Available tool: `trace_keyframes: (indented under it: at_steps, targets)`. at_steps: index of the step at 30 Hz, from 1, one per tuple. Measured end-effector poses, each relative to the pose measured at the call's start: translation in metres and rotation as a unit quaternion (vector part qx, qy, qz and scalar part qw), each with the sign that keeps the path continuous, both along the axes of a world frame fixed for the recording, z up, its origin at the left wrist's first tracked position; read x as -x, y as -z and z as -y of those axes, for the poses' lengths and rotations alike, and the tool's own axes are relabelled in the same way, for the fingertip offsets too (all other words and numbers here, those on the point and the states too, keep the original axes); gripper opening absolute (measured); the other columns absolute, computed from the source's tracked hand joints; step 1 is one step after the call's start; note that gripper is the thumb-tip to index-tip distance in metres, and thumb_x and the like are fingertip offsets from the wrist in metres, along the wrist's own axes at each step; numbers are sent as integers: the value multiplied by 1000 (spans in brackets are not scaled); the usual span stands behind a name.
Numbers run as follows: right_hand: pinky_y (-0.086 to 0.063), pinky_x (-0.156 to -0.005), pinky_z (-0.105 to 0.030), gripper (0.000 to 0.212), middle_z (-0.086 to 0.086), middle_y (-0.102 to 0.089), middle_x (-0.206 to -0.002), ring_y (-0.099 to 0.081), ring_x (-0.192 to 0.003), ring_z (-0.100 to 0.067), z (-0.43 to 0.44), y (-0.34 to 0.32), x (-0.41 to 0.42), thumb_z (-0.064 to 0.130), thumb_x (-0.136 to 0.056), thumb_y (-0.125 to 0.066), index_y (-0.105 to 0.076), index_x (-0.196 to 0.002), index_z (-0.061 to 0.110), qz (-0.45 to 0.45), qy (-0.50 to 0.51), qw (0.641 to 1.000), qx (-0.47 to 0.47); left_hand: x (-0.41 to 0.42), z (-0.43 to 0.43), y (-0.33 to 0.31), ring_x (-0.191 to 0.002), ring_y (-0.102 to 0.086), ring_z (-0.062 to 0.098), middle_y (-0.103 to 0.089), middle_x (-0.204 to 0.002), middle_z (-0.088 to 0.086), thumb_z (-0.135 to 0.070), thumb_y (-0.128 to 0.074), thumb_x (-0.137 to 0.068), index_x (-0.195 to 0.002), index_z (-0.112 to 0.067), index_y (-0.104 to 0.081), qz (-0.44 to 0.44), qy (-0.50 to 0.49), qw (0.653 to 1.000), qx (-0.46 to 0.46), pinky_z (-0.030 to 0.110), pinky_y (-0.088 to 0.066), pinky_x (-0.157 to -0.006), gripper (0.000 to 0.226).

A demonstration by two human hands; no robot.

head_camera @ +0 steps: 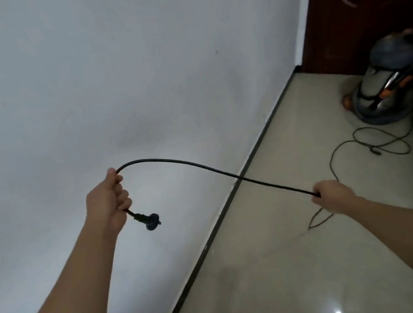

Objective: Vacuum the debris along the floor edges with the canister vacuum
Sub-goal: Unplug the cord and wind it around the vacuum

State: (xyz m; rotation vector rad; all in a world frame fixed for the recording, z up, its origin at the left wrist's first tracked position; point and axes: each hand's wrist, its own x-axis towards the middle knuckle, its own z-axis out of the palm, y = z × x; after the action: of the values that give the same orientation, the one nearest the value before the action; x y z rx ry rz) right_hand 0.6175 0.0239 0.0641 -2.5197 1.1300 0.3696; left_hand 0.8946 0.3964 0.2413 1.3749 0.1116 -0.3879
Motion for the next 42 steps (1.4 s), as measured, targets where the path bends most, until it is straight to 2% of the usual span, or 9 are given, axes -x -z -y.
trace_keyframes:
  at_steps: [4, 8, 15, 19, 24, 29, 33, 36, 42]
  targets:
    - [-40, -71, -27, 31, -11, -66, -104, -62, -97, -26, 44, 26, 19, 36, -102, -45, -62, -110, 11, -54, 66, 996, -18, -46, 46, -1, -35, -20, 6, -27, -42, -10, -27, -55, -97, -82, -11, -55, 43, 14, 997, -56, 17, -15, -35, 22]
    - [-37, -67, -29, 27, -5, -59, -88, -62, -89, -26, 45, 6, -37, 37, -105, -33, -52, -98, 18, -47, -25, 998, -15, -62, 131, 31, -34, -29, 8, -44, -43, -4, -18, -56, -95, -88, -8, -55, 104, 137, 973, -151, 15, -20, -35, 13]
    - [-31, -59, -34, 25, 0, -46, -67, -45, -64, -27, 40, -79, -137, 42, -104, -33, -48, -102, 21, 103, -167, 976, 90, -35, 270, 63, -52, -43, 15, -72, -94, 10, -13, -46, -100, -89, -8, -48, 161, 411, 873, -207, 15, -31, -38, 12]
    - [-37, -60, -36, 24, -10, -66, -85, -58, -77, -33, 90, -101, -139, 39, -100, -42, -56, -102, 19, 151, -60, 979, 124, -24, 330, 63, -36, -36, 6, -62, -62, 10, -16, -46, -100, -85, -8, -48, 113, 505, 824, -230, 17, -24, -36, 17]
    - [-48, -68, -37, 25, -11, -68, -89, -62, -84, -33, 191, -65, -103, 37, -99, -48, -60, -95, 16, 122, 121, 976, 131, -52, 413, 47, -35, -32, 1, -40, -50, -5, -20, -55, -97, -73, -11, -53, 122, 494, 839, -193, 13, -24, -35, 26]
    - [-48, -82, -29, 31, -9, -63, -113, -60, -103, -26, 320, -6, -33, 35, -98, -51, -61, -115, 10, -76, 258, 963, 2, -112, 496, 43, -36, -30, 4, -42, -51, -2, -23, -58, -95, -70, -11, -53, 188, 429, 849, -244, 16, -23, -36, 28]
    - [-44, -70, -28, 41, -8, -68, -89, -64, -85, -24, 405, 4, -14, 41, -102, -46, -68, -99, 6, -17, 334, 939, -74, -143, 564, 52, -39, -37, 6, -48, -52, 2, -24, -57, -95, -71, -7, -56, 246, 439, 810, -302, 20, -29, -42, 30]
    - [-43, -65, -33, 43, -8, -66, -84, -62, -78, -25, 451, -18, -46, 45, -104, -36, -60, -87, 13, 22, 278, 959, -43, -152, 611, 62, -63, -52, 20, -59, -69, 11, -24, -55, -97, -77, -3, -59, 341, 433, 754, -358, 30, -37, -61, 29]
    - [-36, -66, -31, 16, 0, -58, -84, -53, -81, -21, 496, -70, -130, 37, -99, -49, -51, -92, 23, 57, 45, 997, -11, -153, 708, 67, -65, -55, 21, -68, -79, 8, -20, -51, -98, -77, -6, -60, 311, 417, 793, -318, 28, -39, -59, 27]
